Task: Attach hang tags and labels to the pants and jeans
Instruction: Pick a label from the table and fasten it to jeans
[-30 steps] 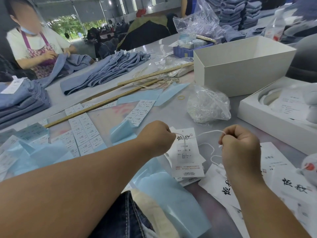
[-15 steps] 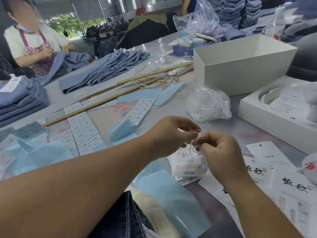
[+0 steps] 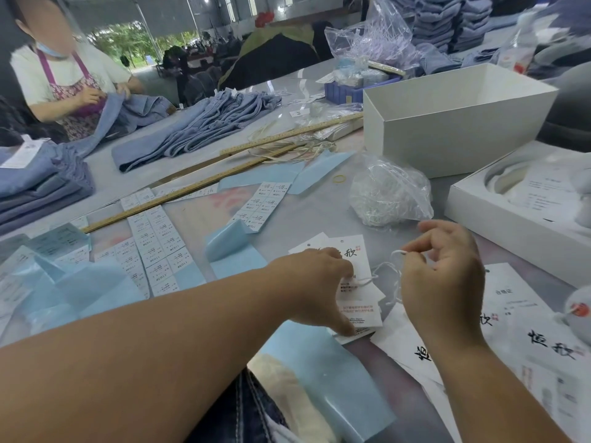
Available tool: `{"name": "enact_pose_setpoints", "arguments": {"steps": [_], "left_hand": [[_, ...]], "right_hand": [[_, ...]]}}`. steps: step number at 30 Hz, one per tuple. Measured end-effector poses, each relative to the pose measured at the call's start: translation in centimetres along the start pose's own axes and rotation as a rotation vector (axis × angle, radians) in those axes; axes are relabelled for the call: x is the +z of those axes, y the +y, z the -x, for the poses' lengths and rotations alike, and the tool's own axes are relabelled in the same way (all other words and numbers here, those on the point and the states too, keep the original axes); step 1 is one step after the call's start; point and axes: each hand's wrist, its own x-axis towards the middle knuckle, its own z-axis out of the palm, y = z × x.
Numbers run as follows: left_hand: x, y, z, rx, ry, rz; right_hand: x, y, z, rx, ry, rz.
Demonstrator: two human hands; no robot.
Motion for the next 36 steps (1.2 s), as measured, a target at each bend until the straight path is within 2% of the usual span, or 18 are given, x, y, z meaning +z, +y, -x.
{"name": "enact_pose_setpoints", "arguments": {"steps": [2,6,12,18,21,24,30,36], "left_hand": [[-0.2,-0.1,-0.1,-0.006,0.018,0.025],[-0.4,-0.3,0.0,0.017,0.014,0.058],[-0.3,-0.2,0.0,0.072,0.031,-0.055],[0.1,-0.5,-0.4,-0.033,0.03,-0.033],[0.4,-0.5,-0.7,-0.128,0.025,-0.005],[0.5,-0.5,-0.6,-0.138,0.012,-0.068],[0.5,-0.4,-0.6,-0.155,0.02,-0.089],[0.5,-0.5,-0.6,-0.177,-0.009,-0.107]], "right_hand": [[-0.1,0.1,-0.1,0.064,-0.044,-0.051],[0.4,0.4,0.3,0.139,-0.257,-0.051],[0.9,0.7,0.6,0.172,-0.375,0.023],[0.8,0.9,0.5,0.155,-0.32,0.096],[0.9,0.3,0.7,0.129,-0.387,0.046],[1.0,0.4,0.8,0.114,-0.403,0.116],[0.7,0.8,0.6,0.085,-0.298,0.186],[0.9,0.4,1.0,0.042,-0.384,0.124]]}}
